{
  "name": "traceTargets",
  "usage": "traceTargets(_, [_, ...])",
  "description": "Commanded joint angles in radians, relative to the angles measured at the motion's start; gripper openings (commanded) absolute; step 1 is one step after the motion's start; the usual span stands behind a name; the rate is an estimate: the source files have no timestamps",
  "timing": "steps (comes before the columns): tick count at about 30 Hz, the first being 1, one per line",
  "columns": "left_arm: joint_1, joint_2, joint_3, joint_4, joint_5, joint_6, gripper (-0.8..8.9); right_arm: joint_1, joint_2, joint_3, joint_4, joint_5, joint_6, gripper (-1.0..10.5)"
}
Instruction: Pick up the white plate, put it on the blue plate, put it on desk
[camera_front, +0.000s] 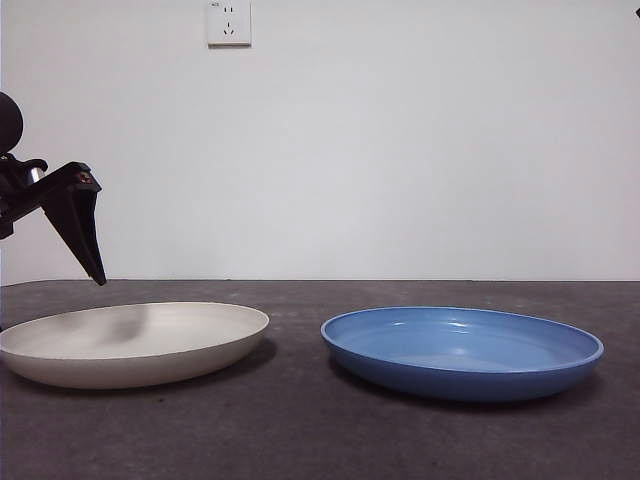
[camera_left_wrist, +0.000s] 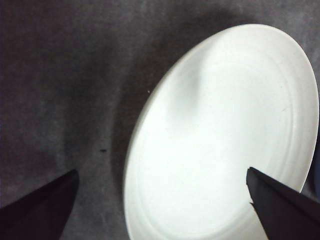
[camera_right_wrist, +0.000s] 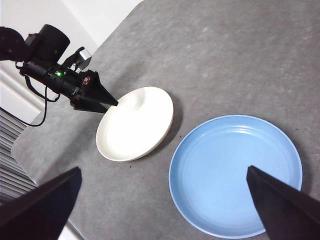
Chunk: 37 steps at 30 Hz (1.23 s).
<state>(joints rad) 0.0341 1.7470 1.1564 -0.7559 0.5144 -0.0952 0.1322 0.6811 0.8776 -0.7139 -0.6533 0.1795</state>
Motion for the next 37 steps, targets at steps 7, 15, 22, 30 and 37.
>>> traceTargets(7, [-0.002,0.038,0.019,0.012,0.0,-0.003,5.29,0.004,0.004,0.021,0.013,0.033,-0.01,6.0])
traceTargets(15, [-0.014,0.057,0.019,0.01,0.007,-0.011,5.13,0.004,0.004,0.021,0.022,0.033,-0.009,6.0])
traceTargets(22, [-0.023,0.059,0.019,0.009,0.006,-0.011,3.64,0.004,0.004,0.021,0.023,0.033,-0.009,6.0])
traceTargets(30, [-0.023,0.063,0.019,0.0,-0.048,-0.011,1.78,0.004,0.004,0.021,0.026,0.033,-0.008,6.0])
traceTargets(37, [-0.022,0.086,0.019,-0.001,-0.055,-0.01,0.44,0.004,0.004,0.021,0.025,0.032,-0.008,6.0])
